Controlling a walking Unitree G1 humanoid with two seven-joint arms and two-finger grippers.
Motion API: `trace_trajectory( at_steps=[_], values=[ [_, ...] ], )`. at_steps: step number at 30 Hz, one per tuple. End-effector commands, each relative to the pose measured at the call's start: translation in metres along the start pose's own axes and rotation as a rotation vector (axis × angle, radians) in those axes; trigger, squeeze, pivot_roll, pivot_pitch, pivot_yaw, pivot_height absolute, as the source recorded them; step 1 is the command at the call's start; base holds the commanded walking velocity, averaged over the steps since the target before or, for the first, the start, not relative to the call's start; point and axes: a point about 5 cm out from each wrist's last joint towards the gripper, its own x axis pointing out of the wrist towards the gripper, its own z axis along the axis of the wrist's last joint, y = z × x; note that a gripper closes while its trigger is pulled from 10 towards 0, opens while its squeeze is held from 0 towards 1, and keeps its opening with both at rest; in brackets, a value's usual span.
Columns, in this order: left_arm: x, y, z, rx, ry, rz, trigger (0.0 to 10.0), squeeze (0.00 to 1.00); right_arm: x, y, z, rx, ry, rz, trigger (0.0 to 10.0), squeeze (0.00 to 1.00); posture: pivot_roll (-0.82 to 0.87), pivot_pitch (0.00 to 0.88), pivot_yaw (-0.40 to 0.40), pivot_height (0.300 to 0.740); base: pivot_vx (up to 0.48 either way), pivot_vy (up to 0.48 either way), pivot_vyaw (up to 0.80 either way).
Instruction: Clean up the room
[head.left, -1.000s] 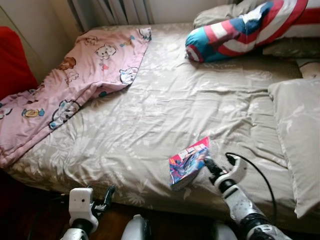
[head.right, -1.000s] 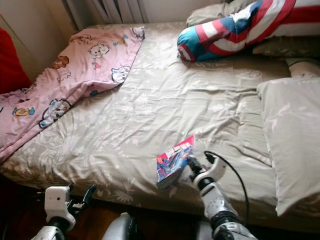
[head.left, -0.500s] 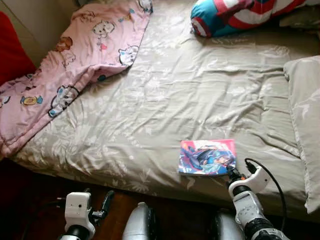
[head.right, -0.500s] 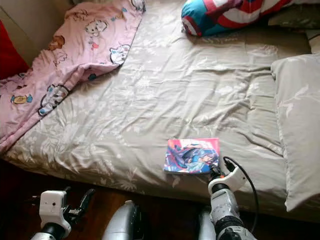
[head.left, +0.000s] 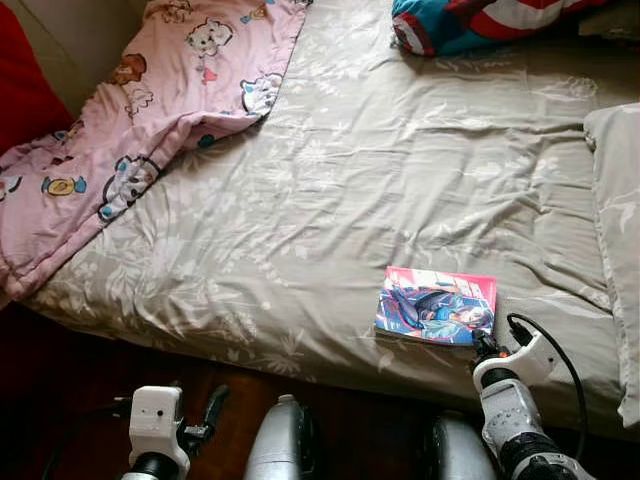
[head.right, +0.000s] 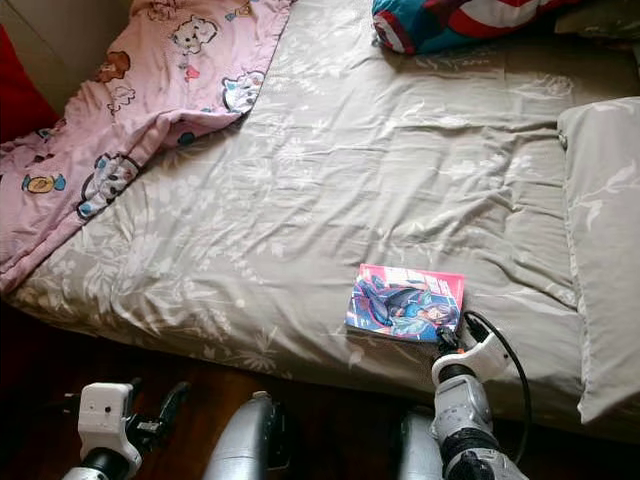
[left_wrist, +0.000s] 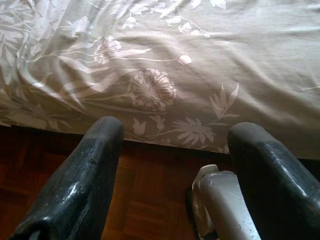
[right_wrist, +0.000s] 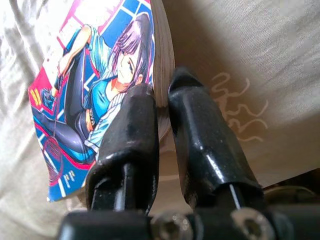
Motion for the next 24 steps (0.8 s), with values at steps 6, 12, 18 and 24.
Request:
trace_trajectory(
  at_steps=[6,12,18,24],
  values=[
    [-0.006,0.003,-0.007,0.015,0.047,0.012,10.0,0.00,-0.004,-0.008,-0.012,-0.003,0.060,-0.030,10.0,0.66,0.13,0.355,0.185,0.660,0.000,0.000,0.00],
    [-0.006,0.002,-0.007,0.013,0.047,0.011,10.0,0.00,-0.005,-0.012,-0.009,-0.021,0.046,-0.059,10.0,0.82,0.12,0.357,0.185,0.660,0.000,0.000,0.00],
    [-0.005,0.001,-0.007,0.010,0.046,0.011,10.0,0.00,-0.005,-0.020,-0.003,-0.034,0.026,-0.112,10.0,0.00,0.12,0.356,0.184,0.660,0.000,0.000,0.00],
    [-0.002,0.000,-0.007,0.006,0.043,0.010,10.0,0.00,-0.006,-0.025,0.003,-0.036,0.002,-0.154,10.0,0.00,0.11,0.352,0.182,0.660,0.000,0.000,0.00]
  ],
)
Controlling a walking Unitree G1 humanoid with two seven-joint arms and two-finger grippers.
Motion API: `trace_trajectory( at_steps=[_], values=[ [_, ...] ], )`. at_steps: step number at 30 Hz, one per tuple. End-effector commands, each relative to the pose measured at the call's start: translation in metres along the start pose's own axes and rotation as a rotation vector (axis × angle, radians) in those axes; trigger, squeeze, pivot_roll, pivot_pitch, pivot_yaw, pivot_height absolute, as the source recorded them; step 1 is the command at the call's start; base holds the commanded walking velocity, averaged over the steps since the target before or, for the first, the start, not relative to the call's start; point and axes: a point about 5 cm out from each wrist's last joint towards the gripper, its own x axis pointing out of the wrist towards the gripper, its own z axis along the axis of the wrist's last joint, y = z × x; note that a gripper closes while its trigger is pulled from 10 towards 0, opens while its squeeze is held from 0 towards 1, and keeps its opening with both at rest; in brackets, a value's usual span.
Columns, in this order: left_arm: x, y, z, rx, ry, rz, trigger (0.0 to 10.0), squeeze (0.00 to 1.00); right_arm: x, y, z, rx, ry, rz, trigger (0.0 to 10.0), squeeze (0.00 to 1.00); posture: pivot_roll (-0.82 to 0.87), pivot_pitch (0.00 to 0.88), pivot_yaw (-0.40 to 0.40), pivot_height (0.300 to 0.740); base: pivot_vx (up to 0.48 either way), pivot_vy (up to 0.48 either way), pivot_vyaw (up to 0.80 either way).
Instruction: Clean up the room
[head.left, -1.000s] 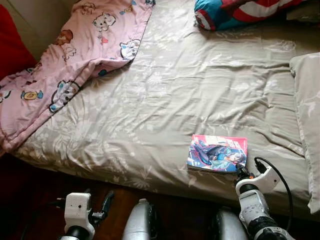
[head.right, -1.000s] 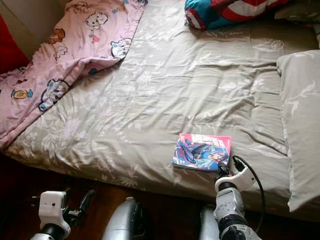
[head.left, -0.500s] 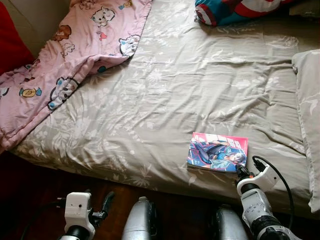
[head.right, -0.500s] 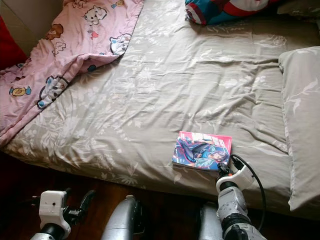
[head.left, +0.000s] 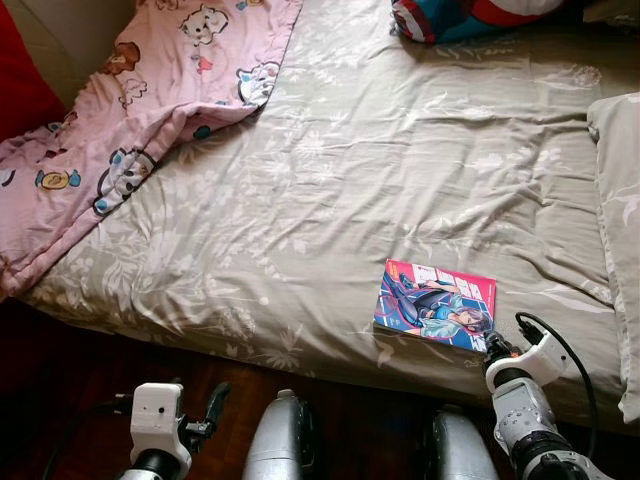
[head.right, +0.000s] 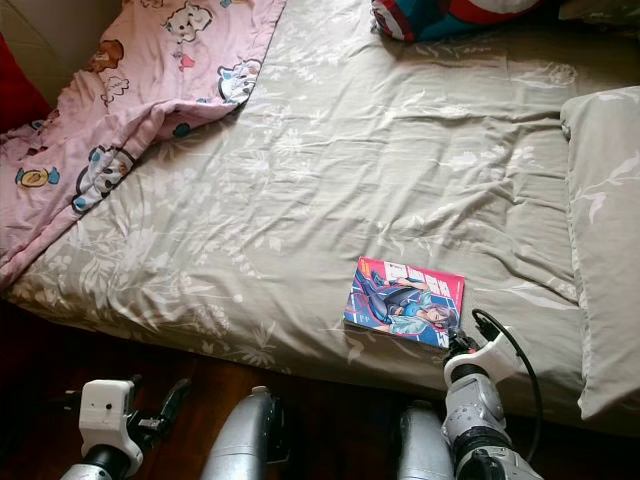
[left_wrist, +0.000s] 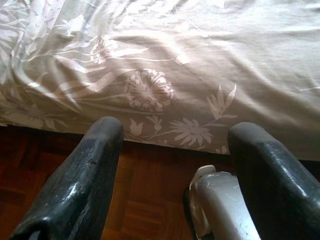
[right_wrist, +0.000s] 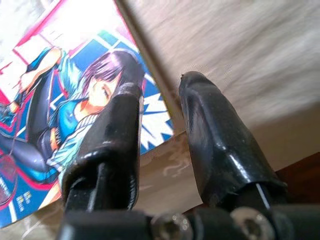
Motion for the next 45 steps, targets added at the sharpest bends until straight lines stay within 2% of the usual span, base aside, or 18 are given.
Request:
trace_trajectory(
  at_steps=[1,3,4,5,7,9,13,15,17,19,23,24,27,33,39,42,43,45],
  values=[
    [-0.005,0.002,-0.012,0.007,0.057,0.013,10.0,0.00,-0.005,-0.013,-0.011,-0.003,0.032,-0.056,10.0,0.00,0.11,0.352,0.182,0.660,0.000,0.000,0.00],
    [-0.003,0.001,-0.012,0.005,0.056,0.012,10.0,0.00,-0.005,-0.016,-0.007,-0.007,0.010,-0.072,10.0,0.00,0.11,0.346,0.178,0.660,0.000,0.000,0.00],
    [-0.001,0.001,-0.013,0.002,0.055,0.012,10.0,0.00,-0.005,-0.015,-0.003,-0.034,-0.010,-0.064,10.0,0.00,0.10,0.338,0.173,0.660,0.000,0.000,0.00],
    [0.001,0.001,-0.014,-0.001,0.056,0.014,10.0,0.00,-0.004,-0.011,-0.002,-0.106,-0.029,-0.031,10.0,0.00,0.09,0.329,0.167,0.660,0.000,0.000,0.00],
    [0.002,0.000,-0.014,-0.002,0.057,0.015,10.0,0.00,-0.004,-0.010,-0.002,-0.123,-0.031,-0.022,10.0,0.00,0.09,0.329,0.167,0.660,0.000,0.000,0.00],
    [0.011,-0.002,-0.015,-0.021,0.045,0.022,10.0,0.00,-0.006,0.003,-0.008,-0.302,-0.049,0.084,10.0,0.00,0.06,0.297,0.148,0.660,0.000,0.000,0.00],
    [0.030,-0.007,-0.015,-0.056,0.028,0.037,10.0,0.00,-0.015,0.013,-0.022,-0.436,-0.079,0.219,10.0,0.00,0.01,0.250,0.125,0.660,0.000,0.000,0.00],
    [0.036,-0.007,-0.016,-0.064,0.026,0.044,10.0,0.00,-0.018,0.013,-0.026,-0.463,-0.078,0.236,10.0,0.00,-0.01,0.227,0.114,0.660,0.000,0.000,0.00],
    [0.049,-0.007,-0.010,-0.069,-0.002,0.049,10.0,0.00,-0.026,0.009,-0.040,-0.529,-0.039,0.289,10.0,0.00,-0.03,0.191,0.100,0.660,0.000,0.000,0.00],
    [0.056,-0.007,-0.008,-0.074,-0.011,0.055,10.0,0.00,-0.028,0.005,-0.045,-0.564,-0.009,0.291,10.0,0.00,-0.04,0.164,0.088,0.660,0.000,0.000,0.00],
    [0.065,-0.007,-0.009,-0.072,-0.009,0.060,10.0,0.00,-0.030,0.001,-0.051,-0.568,0.020,0.307,10.0,0.00,-0.04,0.132,0.075,0.660,0.000,0.000,0.00],
    [0.067,-0.003,-0.012,-0.066,-0.001,0.081,10.0,0.00,-0.031,-0.001,-0.054,-0.619,0.046,0.297,10.0,0.00,-0.05,0.112,0.065,0.669,0.000,0.000,0.00],
    [0.063,0.009,-0.024,-0.071,0.031,0.138,10.0,0.00,-0.031,0.000,-0.058,-0.631,0.073,0.310,10.0,0.00,-0.06,0.087,0.050,0.689,0.000,0.000,0.00],
    [0.054,0.017,-0.048,-0.082,0.124,0.192,10.0,0.00,-0.032,-0.003,-0.065,-0.670,0.138,0.304,10.0,0.00,-0.05,0.053,0.036,0.729,0.000,0.000,0.00],
    [0.044,0.018,-0.075,-0.086,0.243,0.213,10.0,0.00,-0.040,-0.022,-0.083,-0.698,0.256,0.241,10.0,0.00,-0.05,0.011,0.030,0.740,0.000,0.000,0.00],
    [0.042,0.018,-0.081,-0.087,0.277,0.212,10.0,0.00,-0.043,-0.027,-0.086,-0.706,0.282,0.218,10.0,0.00,-0.05,0.003,0.031,0.740,0.000,0.000,0.00],
    [0.040,0.019,-0.088,-0.088,0.327,0.214,10.0,0.00,-0.045,-0.033,-0.088,-0.695,0.307,0.191,10.0,0.00,-0.05,0.000,0.034,0.740,0.000,0.000,0.00],
    [0.039,0.019,-0.092,-0.092,0.362,0.217,10.0,0.00,-0.046,-0.037,-0.091,-0.693,0.328,0.179,10.0,0.00,-0.06,0.000,0.036,0.740,0.000,0.000,0.00]
  ],
)
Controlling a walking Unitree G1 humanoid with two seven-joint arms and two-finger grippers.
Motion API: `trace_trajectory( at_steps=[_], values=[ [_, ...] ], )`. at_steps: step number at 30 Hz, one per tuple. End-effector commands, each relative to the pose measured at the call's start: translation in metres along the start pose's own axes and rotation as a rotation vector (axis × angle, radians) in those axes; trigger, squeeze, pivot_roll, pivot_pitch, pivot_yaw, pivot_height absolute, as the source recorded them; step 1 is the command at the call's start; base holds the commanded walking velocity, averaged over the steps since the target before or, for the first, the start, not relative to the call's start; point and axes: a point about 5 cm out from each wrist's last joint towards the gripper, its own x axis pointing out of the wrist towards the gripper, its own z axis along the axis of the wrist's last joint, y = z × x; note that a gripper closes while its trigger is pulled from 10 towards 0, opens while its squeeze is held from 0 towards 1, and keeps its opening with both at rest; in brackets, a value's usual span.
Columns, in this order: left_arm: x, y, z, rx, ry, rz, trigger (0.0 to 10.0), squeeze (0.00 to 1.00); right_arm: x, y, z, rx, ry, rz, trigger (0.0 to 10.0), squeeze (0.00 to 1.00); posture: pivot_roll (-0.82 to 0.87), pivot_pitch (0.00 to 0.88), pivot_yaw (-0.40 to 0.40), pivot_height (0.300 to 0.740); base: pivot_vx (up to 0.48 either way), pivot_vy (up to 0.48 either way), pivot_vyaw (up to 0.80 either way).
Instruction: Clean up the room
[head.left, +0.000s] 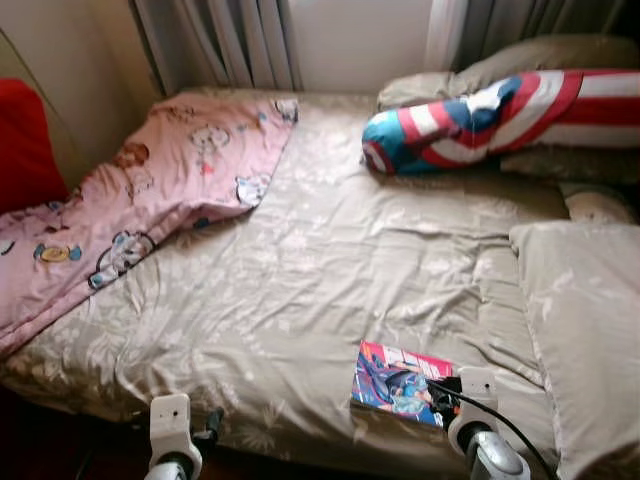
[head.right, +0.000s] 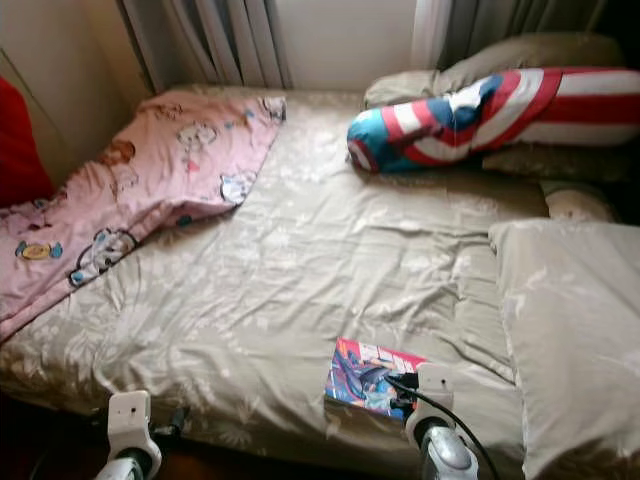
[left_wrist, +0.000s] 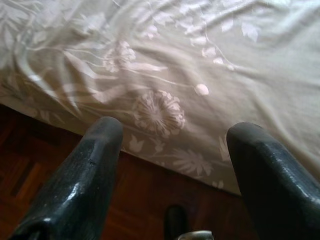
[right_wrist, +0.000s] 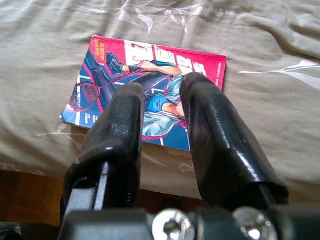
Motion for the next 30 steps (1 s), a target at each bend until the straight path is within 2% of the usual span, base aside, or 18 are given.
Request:
trace_trajectory(
  at_steps=[1,3,4,9,19,25,30],
  values=[
    [-0.003,0.006,-0.013,0.009,0.079,0.011,10.0,0.00,-0.005,-0.002,-0.016,0.008,0.066,-0.008,10.0,0.00,-0.06,0.000,0.037,0.740,0.000,0.000,0.00],
    [-0.004,0.006,-0.017,0.014,0.108,0.011,10.0,0.00,-0.006,-0.002,-0.019,0.012,0.082,-0.013,10.0,0.00,-0.07,0.000,0.040,0.740,0.000,0.000,0.00],
    [-0.006,0.009,-0.024,0.014,0.159,0.023,10.0,0.00,-0.008,-0.004,-0.024,0.012,0.106,-0.037,10.0,0.00,-0.08,0.000,0.044,0.740,0.000,0.000,0.00],
    [-0.008,0.012,-0.033,0.025,0.224,0.033,10.0,0.00,-0.013,-0.009,-0.037,0.027,0.163,-0.064,10.0,0.00,-0.09,0.000,0.050,0.740,0.000,0.000,0.00],
    [-0.013,0.014,-0.042,0.015,0.264,0.042,10.0,0.00,-0.024,-0.017,-0.058,-0.006,0.256,-0.077,10.0,0.00,-0.08,0.000,0.041,0.740,0.000,0.000,0.00],
    [-0.018,0.017,-0.051,0.025,0.307,0.045,10.0,0.00,-0.027,-0.014,-0.064,-0.005,0.273,-0.085,10.0,0.00,-0.08,0.003,0.042,0.740,0.000,0.000,0.76],
    [-0.021,0.017,-0.056,0.031,0.332,0.045,10.0,0.00,-0.028,-0.014,-0.067,0.020,0.285,-0.093,10.0,0.00,-0.08,0.013,0.043,0.740,0.000,0.000,0.00]
  ],
)
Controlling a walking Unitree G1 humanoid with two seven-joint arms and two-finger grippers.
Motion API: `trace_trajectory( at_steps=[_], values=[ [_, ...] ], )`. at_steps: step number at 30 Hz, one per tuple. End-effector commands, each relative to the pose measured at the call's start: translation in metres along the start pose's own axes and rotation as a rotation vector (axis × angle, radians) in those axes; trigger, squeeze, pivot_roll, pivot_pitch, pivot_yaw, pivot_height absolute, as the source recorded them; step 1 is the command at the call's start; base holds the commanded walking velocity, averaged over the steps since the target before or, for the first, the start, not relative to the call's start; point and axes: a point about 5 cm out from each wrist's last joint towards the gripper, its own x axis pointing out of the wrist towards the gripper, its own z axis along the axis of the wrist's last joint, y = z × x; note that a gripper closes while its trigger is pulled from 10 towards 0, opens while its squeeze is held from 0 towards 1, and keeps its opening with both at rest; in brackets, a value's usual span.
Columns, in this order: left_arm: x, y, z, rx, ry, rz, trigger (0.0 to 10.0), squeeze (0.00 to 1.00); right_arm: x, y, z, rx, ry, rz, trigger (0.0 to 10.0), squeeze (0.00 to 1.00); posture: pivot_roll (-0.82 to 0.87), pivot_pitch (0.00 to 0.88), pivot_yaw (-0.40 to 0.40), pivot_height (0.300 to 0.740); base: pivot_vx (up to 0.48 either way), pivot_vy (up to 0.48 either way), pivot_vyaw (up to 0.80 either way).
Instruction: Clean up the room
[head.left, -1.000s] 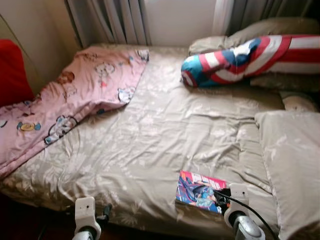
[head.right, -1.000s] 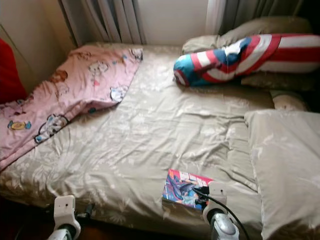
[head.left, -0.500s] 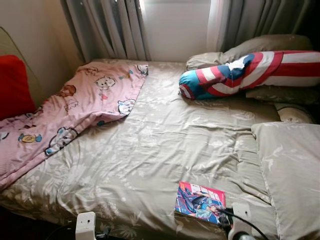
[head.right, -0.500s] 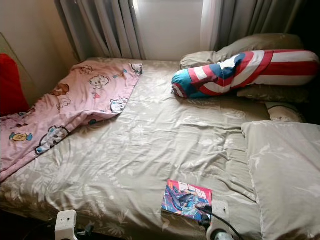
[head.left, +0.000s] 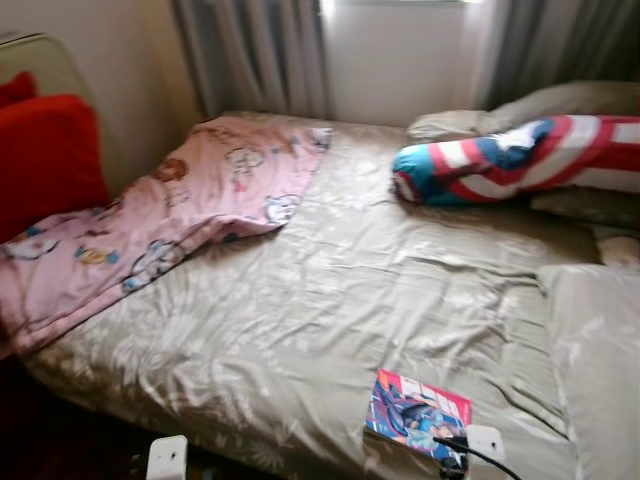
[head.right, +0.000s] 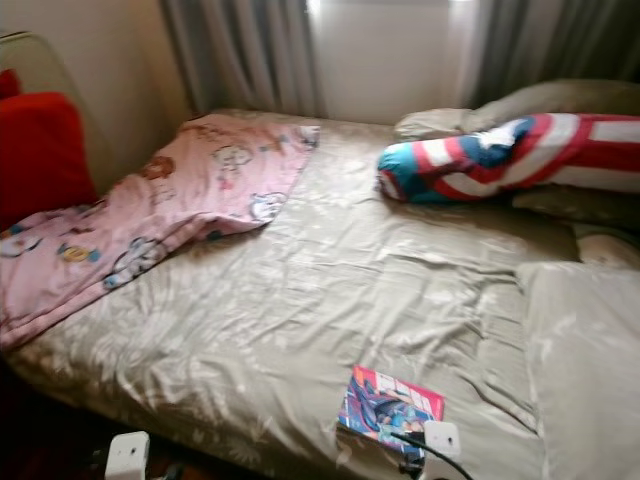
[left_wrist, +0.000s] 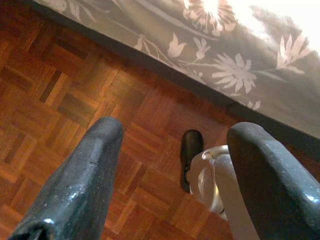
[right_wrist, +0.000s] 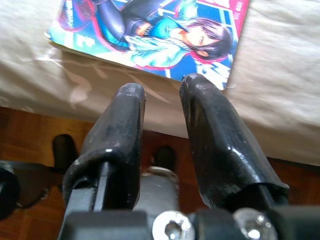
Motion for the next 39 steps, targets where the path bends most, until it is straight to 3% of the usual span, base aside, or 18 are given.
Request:
trace_trajectory(
  at_steps=[1,2,15,16,17,18,32,39],
  values=[
    [0.0001,0.0007,-0.0009,0.017,0.015,-0.001,10.0,0.00,-0.0022,-0.0035,-0.0084,0.016,0.031,-0.013,10.0,0.00,-0.08,0.013,0.043,0.740,0.000,0.000,0.00],
    [0.0000,0.0008,-0.0013,0.018,0.017,-0.001,10.0,0.00,-0.0022,-0.0036,-0.0087,0.019,0.031,-0.014,10.0,1.00,-0.08,0.013,0.043,0.740,0.000,0.000,0.00],
    [0.0000,-0.0002,-0.0010,0.026,0.012,-0.007,10.0,0.00,-0.0008,0.0001,-0.0046,0.010,0.018,-0.015,10.0,1.00,-0.07,0.039,0.044,0.740,0.000,0.000,0.00],
    [0.0000,-0.0002,-0.0010,0.025,0.012,-0.006,10.0,0.00,-0.0007,0.0002,-0.0046,0.006,0.020,-0.013,10.0,0.48,-0.07,0.039,0.044,0.740,0.000,0.000,0.00],
    [0.0000,-0.0002,-0.0010,0.025,0.012,-0.006,10.0,0.00,-0.0007,0.0002,-0.0046,0.006,0.020,-0.013,10.0,0.48,-0.07,0.039,0.044,0.740,0.000,0.000,0.00],
    [0.0000,-0.0003,-0.0011,0.025,0.013,-0.007,10.0,0.00,-0.0006,0.0004,-0.0046,-0.005,0.022,-0.010,10.0,0.00,-0.08,0.041,0.043,0.740,0.000,0.000,0.00],
    [0.0006,-0.0018,-0.0001,0.024,0.014,-0.012,10.0,0.00,-0.0001,0.0011,-0.0027,-0.065,0.024,0.003,10.0,0.00,-0.07,0.045,0.040,0.740,0.000,0.000,0.10],
    [0.0010,-0.0019,0.0010,0.027,0.014,-0.016,10.0,0.00,-0.0001,0.0008,-0.0032,-0.031,0.028,-0.009,10.0,0.00,-0.07,0.045,0.042,0.740,0.000,0.301,0.34]
  ],
)
